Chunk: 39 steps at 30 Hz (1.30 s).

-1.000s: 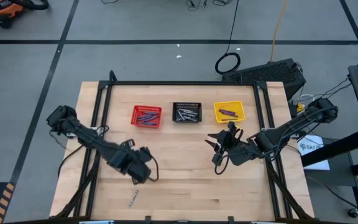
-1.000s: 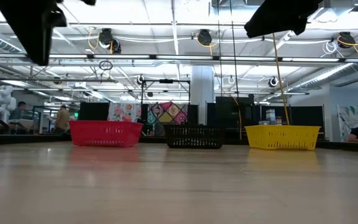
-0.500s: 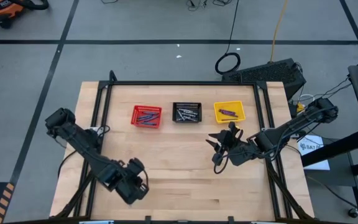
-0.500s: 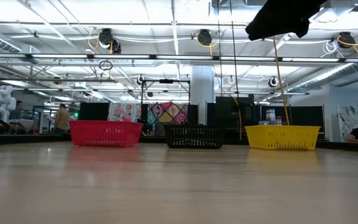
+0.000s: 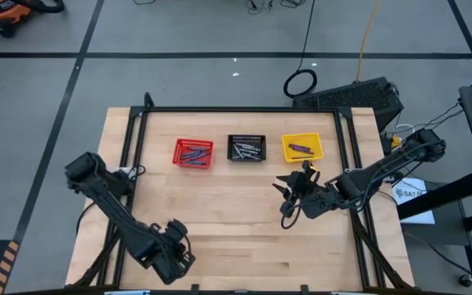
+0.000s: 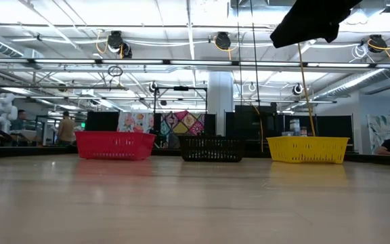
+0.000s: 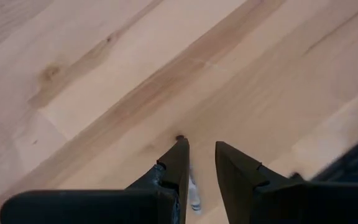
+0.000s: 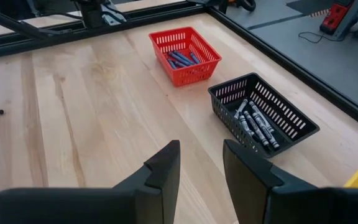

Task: Sort crayons
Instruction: Put the black crayon into the black basket

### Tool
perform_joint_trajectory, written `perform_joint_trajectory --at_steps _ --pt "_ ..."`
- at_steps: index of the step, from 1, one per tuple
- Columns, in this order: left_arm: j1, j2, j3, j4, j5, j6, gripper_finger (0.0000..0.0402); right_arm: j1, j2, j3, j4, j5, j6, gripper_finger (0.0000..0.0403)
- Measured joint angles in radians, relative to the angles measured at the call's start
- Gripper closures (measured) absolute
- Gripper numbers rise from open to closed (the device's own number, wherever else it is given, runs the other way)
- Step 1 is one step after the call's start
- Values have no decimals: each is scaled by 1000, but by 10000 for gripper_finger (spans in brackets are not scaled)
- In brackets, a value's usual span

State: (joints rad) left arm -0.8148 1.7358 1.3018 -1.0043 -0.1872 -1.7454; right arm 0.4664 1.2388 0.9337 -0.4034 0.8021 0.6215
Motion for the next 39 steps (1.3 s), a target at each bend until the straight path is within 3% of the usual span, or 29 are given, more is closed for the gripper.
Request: perform_joint_trajectory --at_steps 5,14,23,39 --pt "-3 37 0 -8 20 -2 324 0 0 0 1 0 -2 293" --pt "-7 133 0 9 191 -55 324 0 0 0 1 0 -4 293" --pt "-7 180 0 103 218 -56 324 0 0 0 1 0 11 293" --pt "-4 293 9 102 281 8 324 0 0 0 2 0 14 293"
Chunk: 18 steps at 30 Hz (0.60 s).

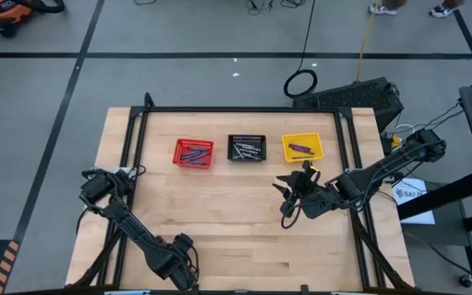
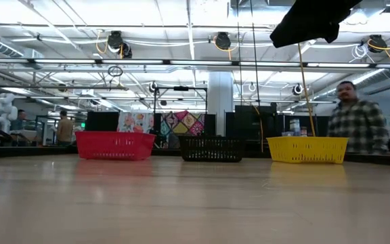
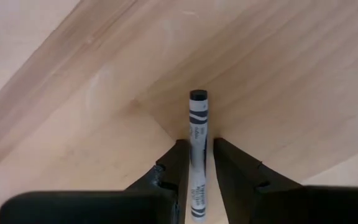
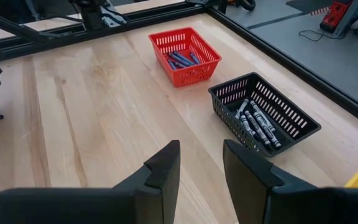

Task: Sort crayons
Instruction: Put the black crayon into the black basket

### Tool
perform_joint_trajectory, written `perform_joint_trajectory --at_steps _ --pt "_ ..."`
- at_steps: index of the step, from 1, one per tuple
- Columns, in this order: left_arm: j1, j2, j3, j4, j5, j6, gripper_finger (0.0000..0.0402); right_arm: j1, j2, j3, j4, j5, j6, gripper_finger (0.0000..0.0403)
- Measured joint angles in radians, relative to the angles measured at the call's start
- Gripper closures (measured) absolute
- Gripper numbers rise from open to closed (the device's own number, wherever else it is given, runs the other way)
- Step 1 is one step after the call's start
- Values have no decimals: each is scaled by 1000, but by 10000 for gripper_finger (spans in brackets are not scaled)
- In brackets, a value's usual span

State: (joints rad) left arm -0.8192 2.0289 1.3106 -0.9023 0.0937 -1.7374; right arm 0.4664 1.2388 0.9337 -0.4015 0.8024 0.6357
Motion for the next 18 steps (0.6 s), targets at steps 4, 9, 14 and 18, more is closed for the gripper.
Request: perform_joint_trajectory --at_steps 4,9,14,18 --pt "3 -3 -2 1 -4 44 343 0 0 0 0 0 7 293" --pt "8 -5 -3 4 -8 97 391 0 0 0 0 0 8 293" --pt "10 -5 -3 4 -9 136 393 0 0 0 0 0 8 293" --pt "14 -4 6 -5 -8 188 393 0 0 0 0 0 8 293"
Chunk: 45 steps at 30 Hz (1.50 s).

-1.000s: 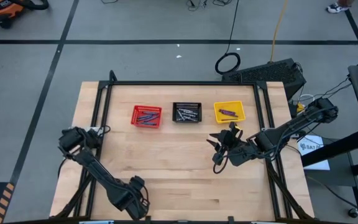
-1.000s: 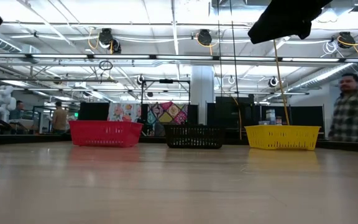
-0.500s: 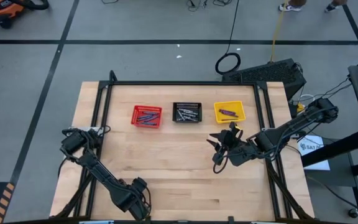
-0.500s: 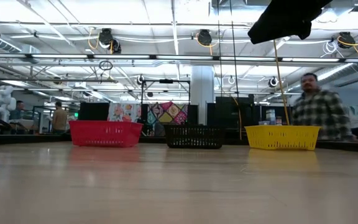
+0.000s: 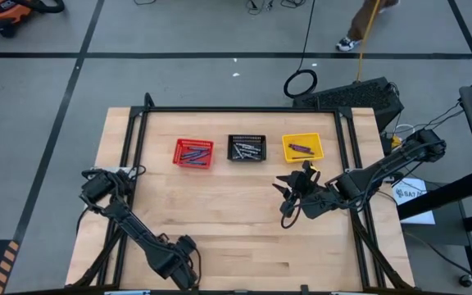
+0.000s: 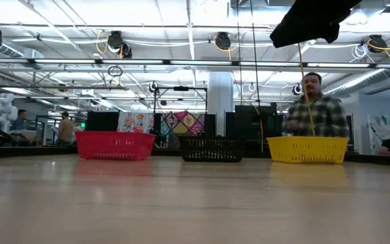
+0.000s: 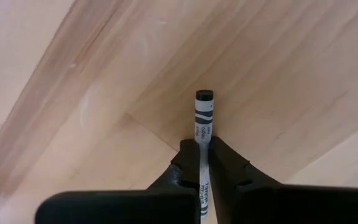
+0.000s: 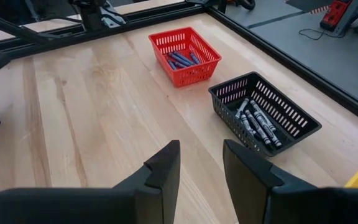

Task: Sort crayons
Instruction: Put the black crayon into the black basket

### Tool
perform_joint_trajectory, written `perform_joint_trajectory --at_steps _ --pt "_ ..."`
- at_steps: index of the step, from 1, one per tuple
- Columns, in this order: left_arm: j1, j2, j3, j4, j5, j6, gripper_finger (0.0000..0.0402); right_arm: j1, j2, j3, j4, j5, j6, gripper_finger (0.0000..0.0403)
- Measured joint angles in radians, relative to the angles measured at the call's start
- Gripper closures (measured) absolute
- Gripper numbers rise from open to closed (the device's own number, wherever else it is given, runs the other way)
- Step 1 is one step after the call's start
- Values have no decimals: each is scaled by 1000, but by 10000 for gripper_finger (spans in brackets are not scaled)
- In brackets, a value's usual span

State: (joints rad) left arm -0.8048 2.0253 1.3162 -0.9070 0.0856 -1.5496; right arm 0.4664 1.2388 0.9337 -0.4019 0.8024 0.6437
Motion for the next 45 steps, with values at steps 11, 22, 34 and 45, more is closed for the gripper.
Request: perform_joint_trajectory --at_steps 11,22,34,45 --pt "46 -71 -2 -56 -31 125 393 0 0 0 0 0 0 293" --pt "159 -92 1 -46 -38 379 393 0 0 0 -3 0 0 293" --pt "462 -94 13 -37 -234 836 394 0 0 0 -10 0 -8 293" --pt "720 -95 130 128 -294 1249 394 0 0 0 -43 6 3 293"
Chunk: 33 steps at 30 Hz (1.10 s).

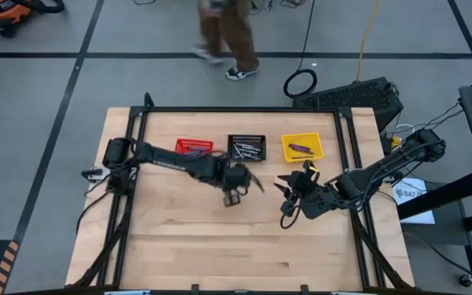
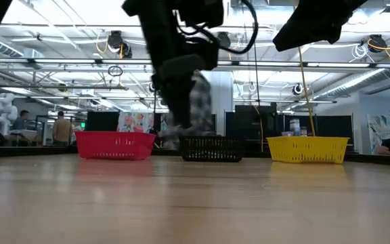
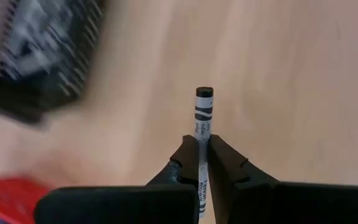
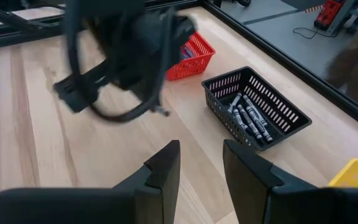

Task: Sort crayons
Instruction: Put the black crayon into the black basket, then return to Home Position

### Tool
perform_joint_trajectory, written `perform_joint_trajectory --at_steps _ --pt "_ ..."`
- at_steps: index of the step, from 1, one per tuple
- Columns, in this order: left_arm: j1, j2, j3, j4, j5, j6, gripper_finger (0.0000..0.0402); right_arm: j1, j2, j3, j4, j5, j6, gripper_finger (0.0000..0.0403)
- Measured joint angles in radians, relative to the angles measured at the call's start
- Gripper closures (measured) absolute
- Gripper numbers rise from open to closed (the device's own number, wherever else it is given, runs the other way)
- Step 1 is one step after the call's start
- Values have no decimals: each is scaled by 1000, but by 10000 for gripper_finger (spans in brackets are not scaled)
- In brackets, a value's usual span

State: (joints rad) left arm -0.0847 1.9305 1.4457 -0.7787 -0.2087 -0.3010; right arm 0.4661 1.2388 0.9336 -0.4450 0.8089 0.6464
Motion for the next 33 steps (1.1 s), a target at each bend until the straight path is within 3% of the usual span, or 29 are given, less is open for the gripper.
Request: perform_joint_trajectory --at_steps 8,21,33 --pt "137 -2 70 121 17 233 394 -5 0 0 -28 1 -2 293" --pt "330 6 70 169 147 370 392 -47 0 0 -145 0 49 293" --pt "355 8 70 195 152 474 325 -46 0 0 -143 -33 76 293"
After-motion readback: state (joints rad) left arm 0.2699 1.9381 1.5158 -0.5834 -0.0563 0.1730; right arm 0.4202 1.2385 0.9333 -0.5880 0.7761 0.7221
